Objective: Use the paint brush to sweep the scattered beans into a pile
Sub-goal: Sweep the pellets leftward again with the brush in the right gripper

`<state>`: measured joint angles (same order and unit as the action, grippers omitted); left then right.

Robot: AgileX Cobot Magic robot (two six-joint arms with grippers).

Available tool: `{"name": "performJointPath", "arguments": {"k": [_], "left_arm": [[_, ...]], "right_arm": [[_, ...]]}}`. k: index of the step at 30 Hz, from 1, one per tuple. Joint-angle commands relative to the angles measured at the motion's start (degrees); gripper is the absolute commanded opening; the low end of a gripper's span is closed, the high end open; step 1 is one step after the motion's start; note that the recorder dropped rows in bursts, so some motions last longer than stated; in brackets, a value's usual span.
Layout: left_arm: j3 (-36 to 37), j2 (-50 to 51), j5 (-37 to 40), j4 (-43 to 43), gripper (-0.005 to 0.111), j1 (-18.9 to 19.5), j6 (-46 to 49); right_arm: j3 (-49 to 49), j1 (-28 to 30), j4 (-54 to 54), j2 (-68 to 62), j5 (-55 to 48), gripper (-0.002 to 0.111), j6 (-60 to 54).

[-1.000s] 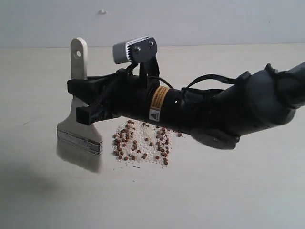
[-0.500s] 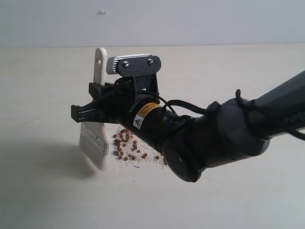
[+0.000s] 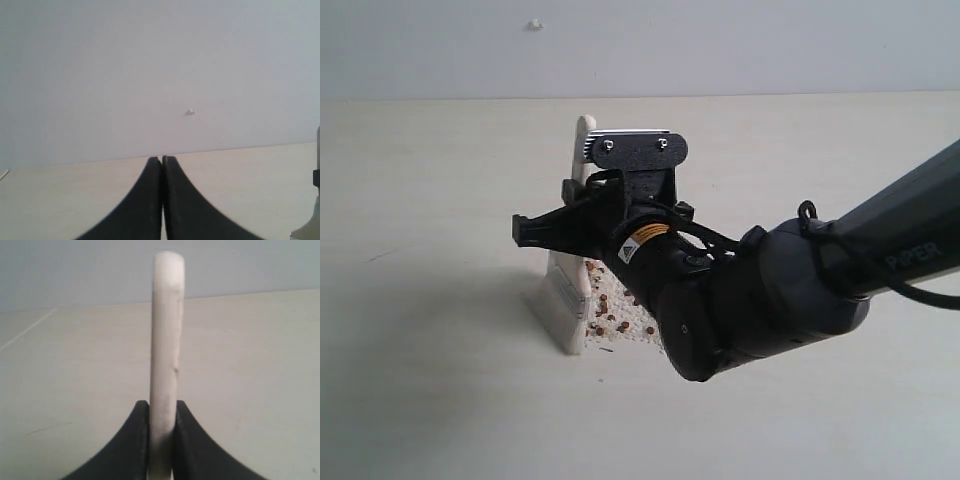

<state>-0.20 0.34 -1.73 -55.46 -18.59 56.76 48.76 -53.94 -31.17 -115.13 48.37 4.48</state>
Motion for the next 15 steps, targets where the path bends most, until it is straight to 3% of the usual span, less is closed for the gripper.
{"name": "performJointPath", "arguments": {"k": [1, 8, 15], "left_arm": [[0.2, -0.3, 0.0, -0.3, 0.000, 0.1, 0.1], [0.2, -0.3, 0.0, -0.3, 0.000, 0.1, 0.1], [0.2, -0.3, 0.0, -0.3, 0.000, 0.1, 0.1]], "right_arm": [[0.2, 0.0, -11.5, -0.1, -1.1, 0.000, -8.5], [0.2, 0.0, -24.3, 1.8, -0.3, 0.000, -21.4], [0.2, 0.0, -22.7, 6.4, -1.3, 0.000, -22.1]]}}
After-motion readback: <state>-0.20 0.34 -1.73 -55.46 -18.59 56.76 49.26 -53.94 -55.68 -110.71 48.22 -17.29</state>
